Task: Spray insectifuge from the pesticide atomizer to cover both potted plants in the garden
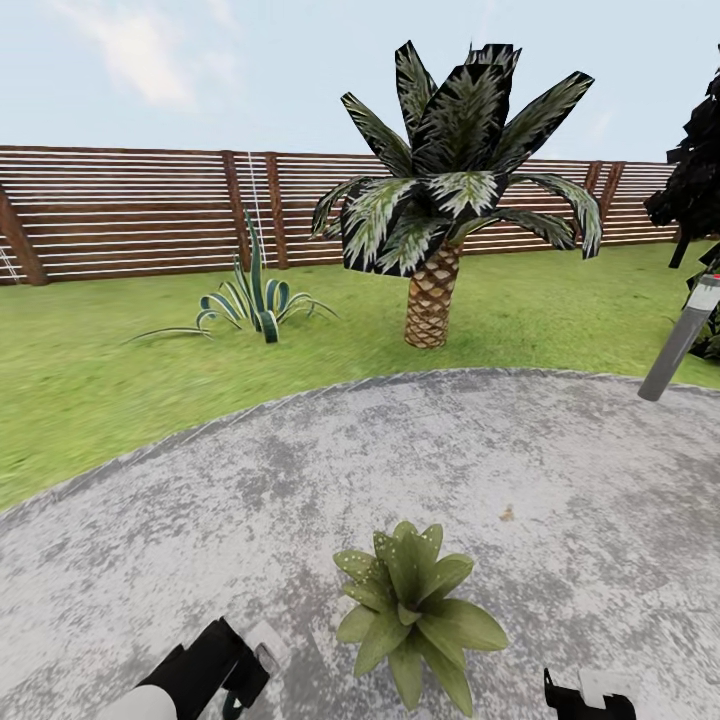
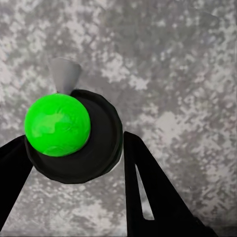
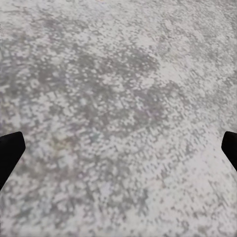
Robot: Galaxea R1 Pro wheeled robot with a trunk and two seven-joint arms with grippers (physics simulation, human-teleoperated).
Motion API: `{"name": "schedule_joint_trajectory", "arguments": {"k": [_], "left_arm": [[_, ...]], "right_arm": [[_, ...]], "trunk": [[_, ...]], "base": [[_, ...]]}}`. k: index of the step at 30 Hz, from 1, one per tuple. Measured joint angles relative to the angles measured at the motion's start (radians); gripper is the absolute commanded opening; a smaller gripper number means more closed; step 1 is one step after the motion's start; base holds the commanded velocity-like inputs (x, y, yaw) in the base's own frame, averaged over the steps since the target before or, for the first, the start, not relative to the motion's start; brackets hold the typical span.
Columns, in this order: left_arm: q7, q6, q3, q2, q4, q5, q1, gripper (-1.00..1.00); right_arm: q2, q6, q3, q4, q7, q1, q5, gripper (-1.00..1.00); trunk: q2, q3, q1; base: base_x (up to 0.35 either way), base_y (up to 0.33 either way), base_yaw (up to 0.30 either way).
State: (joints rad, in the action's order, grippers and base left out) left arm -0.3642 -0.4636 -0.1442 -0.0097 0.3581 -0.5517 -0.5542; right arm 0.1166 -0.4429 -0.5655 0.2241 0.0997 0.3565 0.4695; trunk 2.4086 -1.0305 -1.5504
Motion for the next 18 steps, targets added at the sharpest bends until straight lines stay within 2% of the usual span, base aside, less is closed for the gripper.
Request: {"name": "schedule_joint_trajectory", "arguments": {"k": [5,12,18], "left_arm": [[0.004,0.044,0.004,-0.010,0.011,0.002,-0.001,-1.00],[0.088,0.050,0.009,-0.015,0.008,0.003,-0.003,-1.00],[0.098,0.051,0.007,-0.006,0.000,0.006,0.001,-1.00]], "right_arm": [[0.001,-0.001,0.000,0.000,0.000,0.000,0.001,1.00],[0.002,-0.001,0.000,-0.002,0.000,0.000,0.003,1.00],[0.002,-0.001,0.000,-0.003,0.000,0.000,0.003,1.00]], "trunk": [[0.000,0.000,0.000],[0.000,0.000,0.000],[0.000,0.000,0.000]], "base": [[0.000,0.000,0.000],[0.000,0.000,0.000],[0.000,0.000,0.000]]}}
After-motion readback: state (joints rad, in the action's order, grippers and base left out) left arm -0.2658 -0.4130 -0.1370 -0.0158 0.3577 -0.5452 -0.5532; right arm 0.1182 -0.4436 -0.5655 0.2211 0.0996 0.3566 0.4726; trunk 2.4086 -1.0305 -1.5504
